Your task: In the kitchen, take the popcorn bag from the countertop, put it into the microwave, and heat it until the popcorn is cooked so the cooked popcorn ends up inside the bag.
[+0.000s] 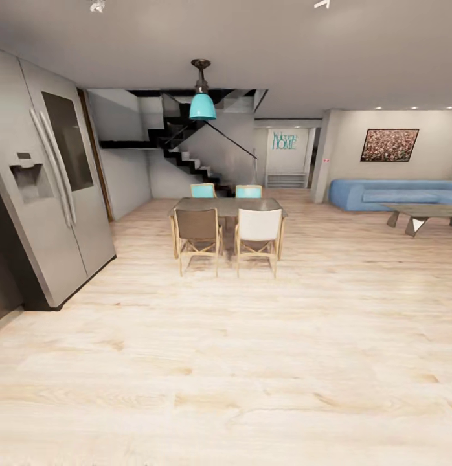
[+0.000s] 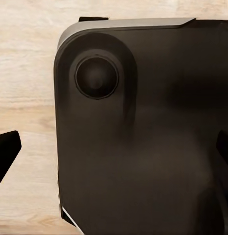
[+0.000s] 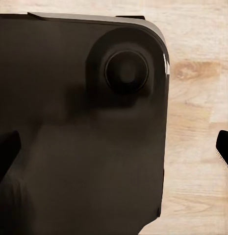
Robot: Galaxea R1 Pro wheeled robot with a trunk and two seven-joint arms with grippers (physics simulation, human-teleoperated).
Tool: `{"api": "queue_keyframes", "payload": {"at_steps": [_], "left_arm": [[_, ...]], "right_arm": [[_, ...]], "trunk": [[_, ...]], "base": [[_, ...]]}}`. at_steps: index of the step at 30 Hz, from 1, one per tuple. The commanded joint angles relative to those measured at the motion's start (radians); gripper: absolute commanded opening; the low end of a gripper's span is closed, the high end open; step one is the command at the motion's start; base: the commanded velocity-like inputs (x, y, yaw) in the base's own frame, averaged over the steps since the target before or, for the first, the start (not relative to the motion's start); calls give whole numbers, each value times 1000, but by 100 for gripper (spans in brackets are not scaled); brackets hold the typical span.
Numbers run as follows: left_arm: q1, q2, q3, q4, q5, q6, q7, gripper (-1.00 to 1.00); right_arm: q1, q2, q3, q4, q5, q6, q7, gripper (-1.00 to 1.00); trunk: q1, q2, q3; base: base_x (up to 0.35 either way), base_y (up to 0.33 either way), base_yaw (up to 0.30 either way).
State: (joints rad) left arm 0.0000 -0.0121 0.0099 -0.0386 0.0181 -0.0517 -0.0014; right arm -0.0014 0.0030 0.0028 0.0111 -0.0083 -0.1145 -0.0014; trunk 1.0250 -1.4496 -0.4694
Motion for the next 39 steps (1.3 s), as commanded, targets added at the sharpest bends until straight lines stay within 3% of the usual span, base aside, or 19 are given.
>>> {"api": "queue_keyframes", "payload": {"at_steps": [1,39], "left_arm": [[0,0,1,0,2,-2,0,100],[0,-2,1,0,0,-4,0,100]], "right_arm": [[0,0,0,1,-1,-5,0,100],[0,0,0,1,-1,-5,0,100]], "trunk": [[0,0,-1],[0,0,-1]], "base": [[0,0,280],[0,0,280]]}}
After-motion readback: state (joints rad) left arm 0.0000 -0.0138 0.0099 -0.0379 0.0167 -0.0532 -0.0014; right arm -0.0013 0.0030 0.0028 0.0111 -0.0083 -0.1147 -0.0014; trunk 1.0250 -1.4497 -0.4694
